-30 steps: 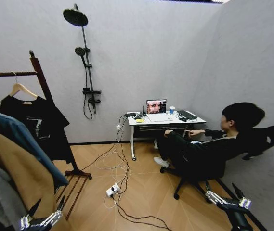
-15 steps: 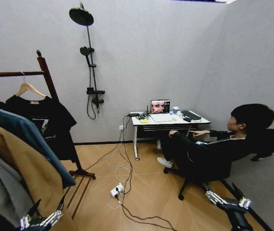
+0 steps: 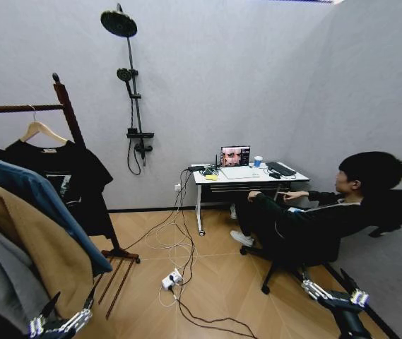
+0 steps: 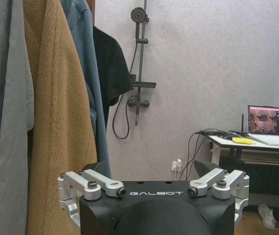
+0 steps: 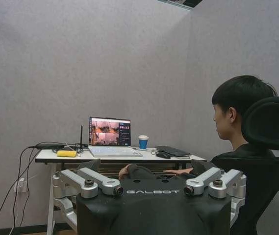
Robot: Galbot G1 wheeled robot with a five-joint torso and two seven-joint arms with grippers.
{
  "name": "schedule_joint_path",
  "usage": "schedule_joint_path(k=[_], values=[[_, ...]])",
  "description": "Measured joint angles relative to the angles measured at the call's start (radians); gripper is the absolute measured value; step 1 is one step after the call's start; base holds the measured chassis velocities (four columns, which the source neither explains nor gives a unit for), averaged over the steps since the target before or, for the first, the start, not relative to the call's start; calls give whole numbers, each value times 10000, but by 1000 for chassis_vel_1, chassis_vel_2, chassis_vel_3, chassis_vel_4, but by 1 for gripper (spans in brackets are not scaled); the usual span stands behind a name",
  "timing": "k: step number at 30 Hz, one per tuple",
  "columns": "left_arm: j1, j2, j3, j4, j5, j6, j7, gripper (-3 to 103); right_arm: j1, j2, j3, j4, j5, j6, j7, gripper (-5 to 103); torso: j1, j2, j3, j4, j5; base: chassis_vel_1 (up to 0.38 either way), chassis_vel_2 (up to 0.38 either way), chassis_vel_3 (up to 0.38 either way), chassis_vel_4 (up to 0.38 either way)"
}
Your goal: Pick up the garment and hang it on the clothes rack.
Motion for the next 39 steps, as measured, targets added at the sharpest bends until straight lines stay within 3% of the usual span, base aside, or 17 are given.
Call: schedule_joint_path(k=[15, 32, 39], values=[[0, 0, 1, 0, 0, 0, 2, 100, 0, 0, 0, -1, 0, 0, 0, 100, -2, 0, 0, 2, 1, 189, -189, -169, 174], [0, 0, -2, 0, 0, 0, -2, 100, -2, 0, 0, 0, 0, 0, -1, 100, -10, 6, -4, 6, -2, 327, -328, -338, 324], [1, 0, -1, 1, 0, 0, 0, 100, -3, 0, 0, 0, 0, 0, 0, 100, -12, 7, -5, -3, -2, 53, -61, -138, 147]])
